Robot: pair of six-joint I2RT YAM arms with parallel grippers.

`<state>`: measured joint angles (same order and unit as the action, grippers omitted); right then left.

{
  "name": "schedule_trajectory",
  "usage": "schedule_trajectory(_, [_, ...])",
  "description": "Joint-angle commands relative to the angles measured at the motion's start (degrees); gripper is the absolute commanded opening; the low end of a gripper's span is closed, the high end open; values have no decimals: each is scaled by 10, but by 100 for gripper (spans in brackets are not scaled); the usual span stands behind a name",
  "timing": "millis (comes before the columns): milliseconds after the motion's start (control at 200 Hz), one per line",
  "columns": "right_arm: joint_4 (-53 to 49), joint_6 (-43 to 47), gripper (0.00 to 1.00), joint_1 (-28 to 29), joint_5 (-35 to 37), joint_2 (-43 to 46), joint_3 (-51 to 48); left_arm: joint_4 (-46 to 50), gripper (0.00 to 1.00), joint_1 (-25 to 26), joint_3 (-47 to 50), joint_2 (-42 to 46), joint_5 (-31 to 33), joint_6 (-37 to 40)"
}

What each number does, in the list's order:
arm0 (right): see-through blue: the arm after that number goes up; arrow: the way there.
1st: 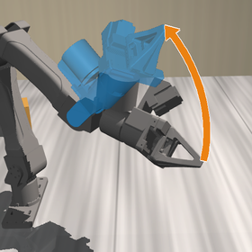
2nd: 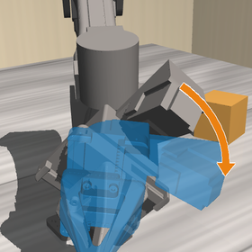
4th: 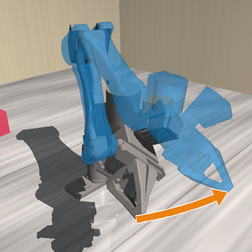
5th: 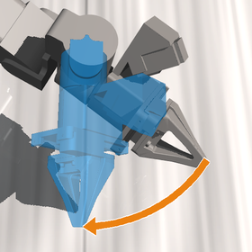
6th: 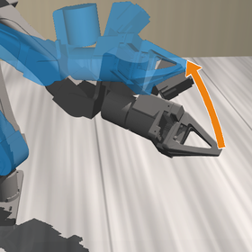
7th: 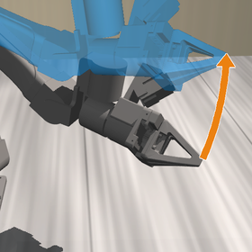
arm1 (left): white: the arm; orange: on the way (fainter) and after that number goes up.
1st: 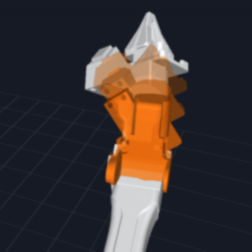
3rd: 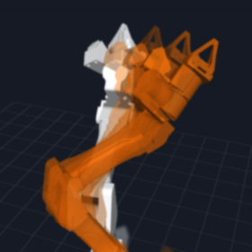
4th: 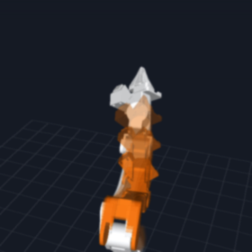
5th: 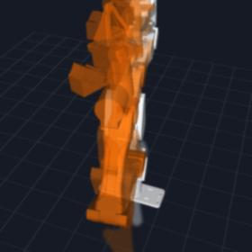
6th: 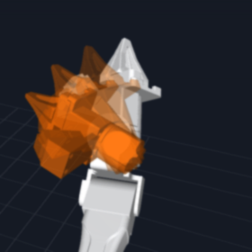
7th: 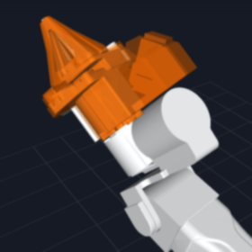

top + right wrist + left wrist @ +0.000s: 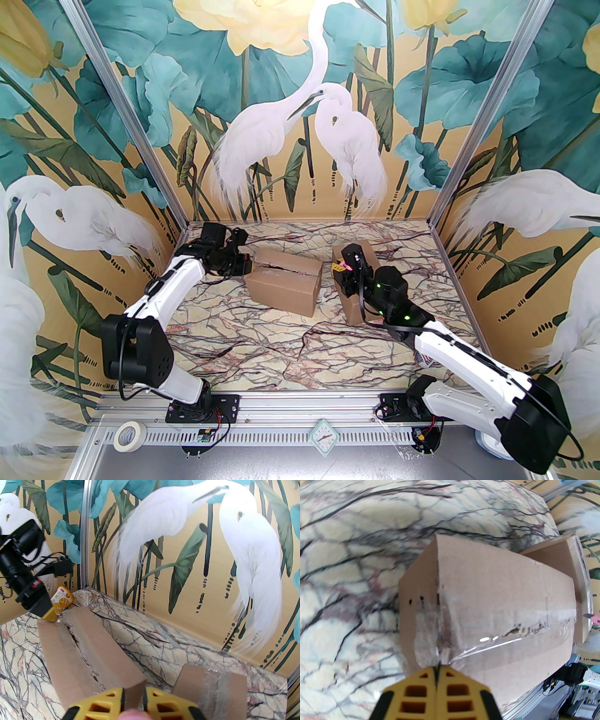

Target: Unpack the express box

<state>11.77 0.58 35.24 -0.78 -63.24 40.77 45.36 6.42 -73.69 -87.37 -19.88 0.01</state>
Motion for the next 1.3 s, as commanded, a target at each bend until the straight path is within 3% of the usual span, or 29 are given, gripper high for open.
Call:
schedule_trajectory(0, [30,-64,0,4,16,-25,16,37,5,-7,21,38,51,-35])
schedule_trajectory(140, [47,-113,0,17,42,-59,37,32,52,-11,43,87,70,-38])
schedule_trajectory(305, [53,-205,0,20,79,-73,46,15,75,-11,35,146,75,2])
schedule_trajectory(395, [22,-260,0,20,123,-73,56,-4,99,0,31,175,51,36])
schedule_trajectory(560, [8,-344,0,19,145,-73,59,-64,99,83,62,216,55,165])
schedule_trajectory(795, [31,-377,0,21,135,-93,68,-193,100,194,183,286,-19,437])
schedule_trajectory(1020, [44,-410,0,27,152,-94,62,-182,100,261,164,237,16,571])
schedule_trajectory(1295, [88,-447,0,32,156,-106,44,-176,100,269,148,175,11,632])
